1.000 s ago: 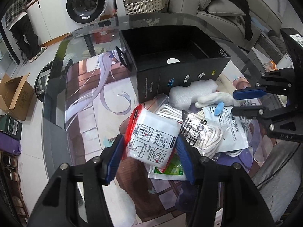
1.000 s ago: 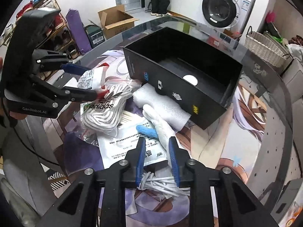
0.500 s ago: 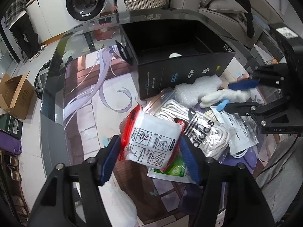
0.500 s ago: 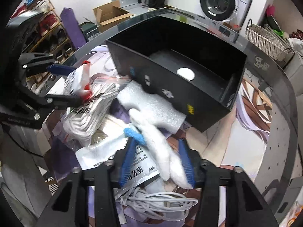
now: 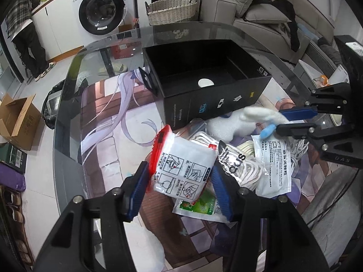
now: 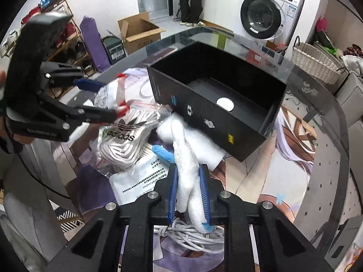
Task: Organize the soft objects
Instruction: 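Lift the packet and glove and carry both over the black box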
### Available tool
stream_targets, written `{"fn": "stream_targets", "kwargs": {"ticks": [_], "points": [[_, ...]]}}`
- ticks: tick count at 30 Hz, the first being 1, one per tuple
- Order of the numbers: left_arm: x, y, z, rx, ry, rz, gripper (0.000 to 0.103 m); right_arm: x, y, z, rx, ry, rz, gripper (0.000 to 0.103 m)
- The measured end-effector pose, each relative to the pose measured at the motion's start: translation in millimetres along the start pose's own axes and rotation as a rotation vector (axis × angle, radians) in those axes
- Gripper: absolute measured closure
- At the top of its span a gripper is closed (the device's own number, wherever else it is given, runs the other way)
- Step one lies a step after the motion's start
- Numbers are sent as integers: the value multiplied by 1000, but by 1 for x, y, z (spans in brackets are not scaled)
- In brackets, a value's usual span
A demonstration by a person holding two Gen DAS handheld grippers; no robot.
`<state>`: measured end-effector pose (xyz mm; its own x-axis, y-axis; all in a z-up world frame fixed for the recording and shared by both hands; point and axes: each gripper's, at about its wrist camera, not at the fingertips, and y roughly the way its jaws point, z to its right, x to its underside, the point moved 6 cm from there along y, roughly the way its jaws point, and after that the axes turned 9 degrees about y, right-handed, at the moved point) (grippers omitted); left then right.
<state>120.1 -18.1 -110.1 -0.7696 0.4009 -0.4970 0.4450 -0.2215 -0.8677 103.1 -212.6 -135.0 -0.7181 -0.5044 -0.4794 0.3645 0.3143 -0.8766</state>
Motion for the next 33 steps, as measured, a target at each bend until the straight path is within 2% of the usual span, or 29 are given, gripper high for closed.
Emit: {"fn": "stream_targets", "kwargs": {"ticks": [11, 15, 23, 26, 31, 33], "points": [[-15, -22, 5, -12, 7, 98, 49, -19, -34, 13, 1, 68, 148, 85], [-23, -31, 5, -29, -5, 149, 49, -28, -51, 13, 14, 100, 259, 85], [-44, -78, 8, -151, -8, 410, 49, -39, -115, 2, 11, 139, 606, 85], [-48, -98, 11, -187, -2, 510, 49, -36, -137, -10, 16, 106, 738, 85], [-46, -132, 20, -228, 24, 671, 48, -26, -156, -21, 10, 119, 847, 85], [-44, -141, 22, -233, 34, 701, 48, -22, -160, -23, 9, 133, 876, 85]]}}
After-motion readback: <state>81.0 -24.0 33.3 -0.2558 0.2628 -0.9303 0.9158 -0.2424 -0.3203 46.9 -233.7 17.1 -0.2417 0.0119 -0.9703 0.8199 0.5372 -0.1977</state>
